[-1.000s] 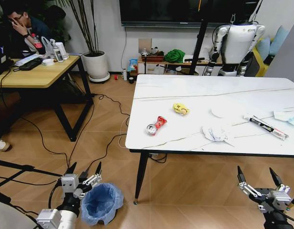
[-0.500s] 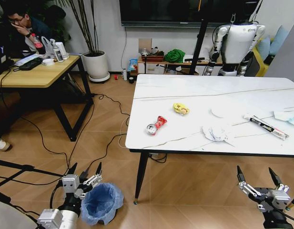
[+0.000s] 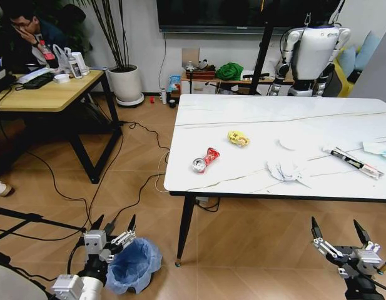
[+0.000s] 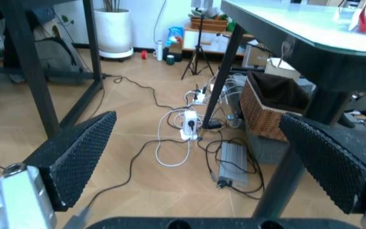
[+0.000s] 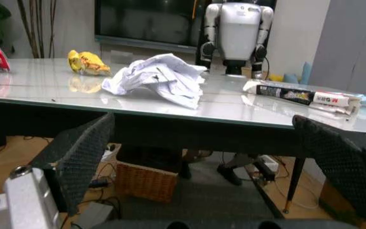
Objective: Pick up the trash bin and place the trash from the table into it.
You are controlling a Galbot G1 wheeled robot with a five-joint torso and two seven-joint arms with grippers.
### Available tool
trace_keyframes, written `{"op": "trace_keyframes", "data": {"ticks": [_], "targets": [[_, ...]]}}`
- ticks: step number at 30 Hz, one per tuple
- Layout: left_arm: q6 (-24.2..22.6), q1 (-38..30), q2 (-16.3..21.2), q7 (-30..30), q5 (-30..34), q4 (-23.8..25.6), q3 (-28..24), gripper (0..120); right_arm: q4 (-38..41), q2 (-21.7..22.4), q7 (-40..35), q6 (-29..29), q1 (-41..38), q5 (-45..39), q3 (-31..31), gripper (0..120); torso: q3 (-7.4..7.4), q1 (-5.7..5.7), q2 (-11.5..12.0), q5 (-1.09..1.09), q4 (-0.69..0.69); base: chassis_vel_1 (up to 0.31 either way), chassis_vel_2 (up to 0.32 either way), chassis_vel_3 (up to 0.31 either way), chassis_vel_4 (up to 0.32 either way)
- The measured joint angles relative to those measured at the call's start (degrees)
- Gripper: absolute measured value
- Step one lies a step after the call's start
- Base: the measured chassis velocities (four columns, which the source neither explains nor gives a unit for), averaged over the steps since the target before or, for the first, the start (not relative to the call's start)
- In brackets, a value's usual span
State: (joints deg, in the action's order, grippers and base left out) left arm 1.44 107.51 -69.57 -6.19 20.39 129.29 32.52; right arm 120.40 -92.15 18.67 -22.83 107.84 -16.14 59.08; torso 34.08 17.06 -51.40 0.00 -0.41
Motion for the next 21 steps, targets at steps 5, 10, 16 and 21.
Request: {"op": "trace_keyframes", "data": {"ticks": [5,10,16,21], "targets": [[0.1,0.1,-0.1,0.2,-0.2,-0.1,-0.1,100,0.0,0.0,0.0,-0.1,0.0,-0.1,0.1,100,-0.72,-0.62,1.3,0.0,-0.01,0.0,0.0,0.0,0.0],[0.3,0.6,0.1,0.4,-0.3,-0.2,0.0,100,-0.2,0.0,0.0,-0.1,-0.2,-0.1,0.0,100,-1.54,-1.23,2.8,0.0,-0.01,0.0,0.0,0.0,0.0],[0.6,0.9,0.3,0.5,-0.4,-0.5,0.1,100,-0.2,0.0,0.1,-0.2,-0.3,0.0,-0.1,100,-2.27,-1.78,4.1,0.0,-0.01,0.0,0.0,0.0,0.0],[0.8,1.2,0.3,0.7,-0.5,-0.6,0.0,100,-0.2,0.0,0.1,-0.4,-0.3,0.1,-0.1,100,-3.06,-2.39,5.4,0.0,-0.01,0.0,0.0,0.0,0.0]]}}
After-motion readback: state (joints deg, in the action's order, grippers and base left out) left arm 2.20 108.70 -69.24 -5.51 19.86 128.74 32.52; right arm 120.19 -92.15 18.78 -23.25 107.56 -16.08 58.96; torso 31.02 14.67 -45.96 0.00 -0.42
